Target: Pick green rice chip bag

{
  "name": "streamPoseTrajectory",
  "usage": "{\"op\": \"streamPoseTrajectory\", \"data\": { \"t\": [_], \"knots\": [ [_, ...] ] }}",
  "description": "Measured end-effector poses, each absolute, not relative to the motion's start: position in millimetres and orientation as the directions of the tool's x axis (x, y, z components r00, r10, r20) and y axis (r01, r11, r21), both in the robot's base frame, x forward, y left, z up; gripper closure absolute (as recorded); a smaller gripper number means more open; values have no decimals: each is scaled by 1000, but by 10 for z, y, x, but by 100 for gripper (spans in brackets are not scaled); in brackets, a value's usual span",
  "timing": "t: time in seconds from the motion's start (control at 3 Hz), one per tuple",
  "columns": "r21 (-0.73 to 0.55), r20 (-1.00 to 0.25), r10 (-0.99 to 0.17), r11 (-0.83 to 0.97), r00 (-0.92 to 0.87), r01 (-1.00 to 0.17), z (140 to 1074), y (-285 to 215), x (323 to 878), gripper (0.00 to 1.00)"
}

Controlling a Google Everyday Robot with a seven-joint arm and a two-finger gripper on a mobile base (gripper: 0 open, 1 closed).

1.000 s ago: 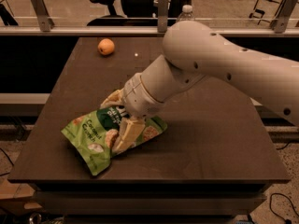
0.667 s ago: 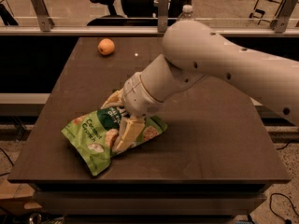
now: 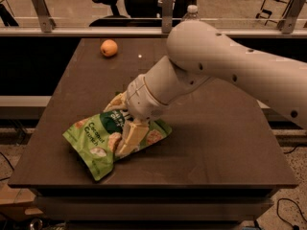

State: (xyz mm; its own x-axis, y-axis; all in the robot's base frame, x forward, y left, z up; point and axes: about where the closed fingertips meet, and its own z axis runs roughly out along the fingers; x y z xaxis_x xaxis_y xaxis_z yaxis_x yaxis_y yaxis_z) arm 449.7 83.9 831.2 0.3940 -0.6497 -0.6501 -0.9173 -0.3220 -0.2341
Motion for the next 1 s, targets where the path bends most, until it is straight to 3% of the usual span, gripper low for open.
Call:
{"op": "streamPoseTrajectory", "data": {
  "t": [0.33, 1.0],
  "knots": [
    [-234, -650, -650, -322, 394, -917, 8313, 838, 4497, 100],
    [-357, -682, -603, -219, 414, -908, 8968, 336, 4788, 100]
  ]
}}
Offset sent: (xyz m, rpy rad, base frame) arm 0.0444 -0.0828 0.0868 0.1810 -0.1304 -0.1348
